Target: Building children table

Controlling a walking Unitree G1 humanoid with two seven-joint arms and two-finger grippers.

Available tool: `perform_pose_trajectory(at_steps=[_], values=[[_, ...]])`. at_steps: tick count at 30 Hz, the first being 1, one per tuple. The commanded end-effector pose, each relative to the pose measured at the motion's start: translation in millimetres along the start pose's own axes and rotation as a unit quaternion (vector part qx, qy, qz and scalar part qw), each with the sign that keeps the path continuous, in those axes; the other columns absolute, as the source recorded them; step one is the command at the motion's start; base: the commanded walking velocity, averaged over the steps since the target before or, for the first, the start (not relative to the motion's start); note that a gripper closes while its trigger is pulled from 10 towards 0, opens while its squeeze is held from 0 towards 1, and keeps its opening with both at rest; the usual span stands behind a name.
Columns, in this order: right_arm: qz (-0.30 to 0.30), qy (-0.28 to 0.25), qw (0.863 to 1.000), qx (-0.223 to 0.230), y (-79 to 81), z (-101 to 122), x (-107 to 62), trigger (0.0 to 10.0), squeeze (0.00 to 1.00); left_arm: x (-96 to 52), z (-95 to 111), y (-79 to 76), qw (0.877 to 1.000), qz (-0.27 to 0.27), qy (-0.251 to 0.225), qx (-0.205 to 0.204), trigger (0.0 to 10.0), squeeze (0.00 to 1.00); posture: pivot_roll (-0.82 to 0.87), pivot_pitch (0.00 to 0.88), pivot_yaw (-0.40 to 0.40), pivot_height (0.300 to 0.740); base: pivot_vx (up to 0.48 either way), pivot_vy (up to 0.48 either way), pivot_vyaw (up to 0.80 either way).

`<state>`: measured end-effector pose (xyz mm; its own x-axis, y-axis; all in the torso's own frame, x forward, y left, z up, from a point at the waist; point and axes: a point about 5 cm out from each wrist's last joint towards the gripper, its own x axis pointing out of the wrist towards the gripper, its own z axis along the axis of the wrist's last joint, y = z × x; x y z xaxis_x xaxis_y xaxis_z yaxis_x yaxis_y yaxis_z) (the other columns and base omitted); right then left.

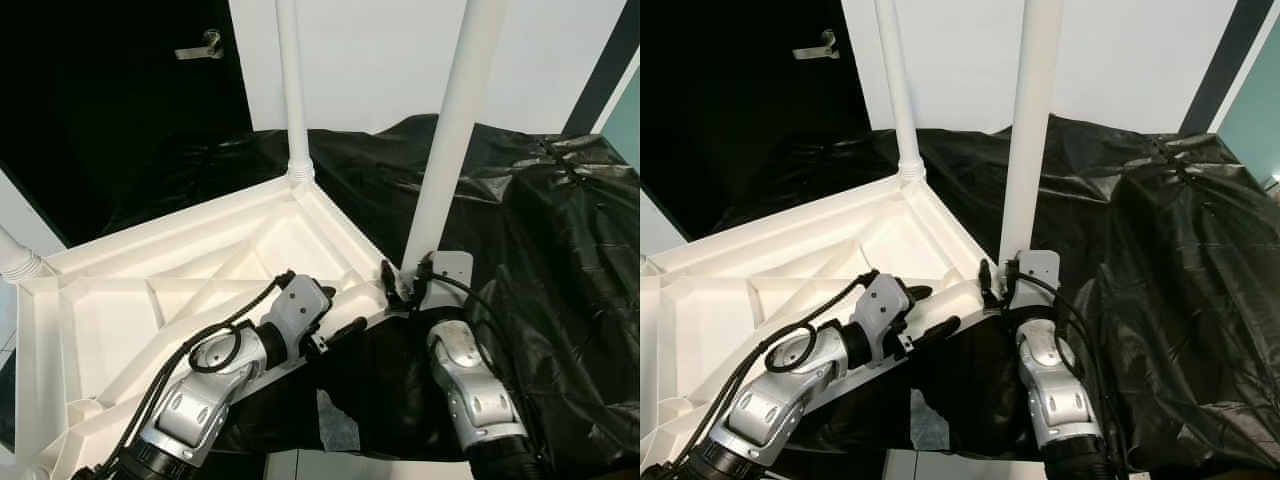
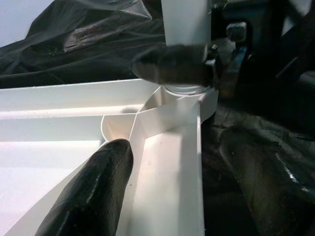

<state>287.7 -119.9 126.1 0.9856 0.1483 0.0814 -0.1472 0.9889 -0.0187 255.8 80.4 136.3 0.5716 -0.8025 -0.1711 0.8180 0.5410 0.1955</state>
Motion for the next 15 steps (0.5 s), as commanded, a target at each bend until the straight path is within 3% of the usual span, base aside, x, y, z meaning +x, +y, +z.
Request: perform_pose_trajectory(at_steps=[1, 4, 5, 6, 7, 9, 11, 15], values=[[0.019, -0.008, 1.000, 0.007, -0.6, 2.1, -3.8, 10.0, 1.00, 2.0, -1.9, -2.3, 1.000, -0.026, 0.006, 0.006, 10.0, 0.00, -0.01, 0.000, -0.002, 0.740, 0.000, 0.000, 0.00], [0.035, -0.010, 0.999, 0.006, -4.8, 2.3, -6.4, 10.0, 1.00, 2.3, -1.6, -2.4, 1.000, -0.026, 0.006, 0.006, 10.0, 0.00, -0.01, 0.000, -0.001, 0.740, 0.000, 0.000, 0.00], [0.054, -0.006, 0.999, 0.008, -9.5, 1.5, -8.3, 10.0, 0.09, 2.7, -1.3, -2.3, 1.000, -0.026, 0.005, 0.006, 10.0, 0.00, -0.01, 0.000, -0.002, 0.740, 0.000, 0.000, 0.00], [0.075, -0.003, 0.997, 0.007, -14.0, 0.6, -9.3, 10.0, 0.09, 3.0, -1.2, -2.0, 1.000, -0.025, 0.005, 0.007, 10.0, 0.00, -0.01, 0.000, -0.002, 0.740, 0.000, 0.000, 0.00], [0.096, -0.001, 0.995, 0.003, -18.5, 0.4, -8.4, 10.0, 0.00, 3.5, -1.0, -1.5, 1.000, -0.025, 0.005, 0.007, 10.0, 0.00, -0.01, 0.000, -0.002, 0.740, 0.000, 0.000, 0.00], [0.096, -0.001, 0.995, 0.003, -18.5, 0.4, -8.4, 10.0, 0.00, 3.5, -1.0, -1.5, 1.000, -0.025, 0.005, 0.007, 10.0, 0.00, -0.01, 0.000, -0.002, 0.740, 0.000, 0.000, 0.00], [0.153, 0.001, 0.988, -0.021, -24.4, 2.3, 1.6, 10.0, 0.00, 5.2, -0.1, 0.5, 1.000, -0.024, 0.003, 0.009, 10.0, 0.00, -0.01, 0.000, -0.003, 0.740, 0.000, 0.000, 0.00], [0.195, 0.007, 0.980, -0.043, -25.9, 4.4, 13.5, 10.0, 0.00, 6.6, 0.9, 1.6, 1.000, -0.022, 0.001, 0.010, 10.0, 0.00, -0.01, 0.000, -0.005, 0.740, 0.000, 0.000, 0.00]])
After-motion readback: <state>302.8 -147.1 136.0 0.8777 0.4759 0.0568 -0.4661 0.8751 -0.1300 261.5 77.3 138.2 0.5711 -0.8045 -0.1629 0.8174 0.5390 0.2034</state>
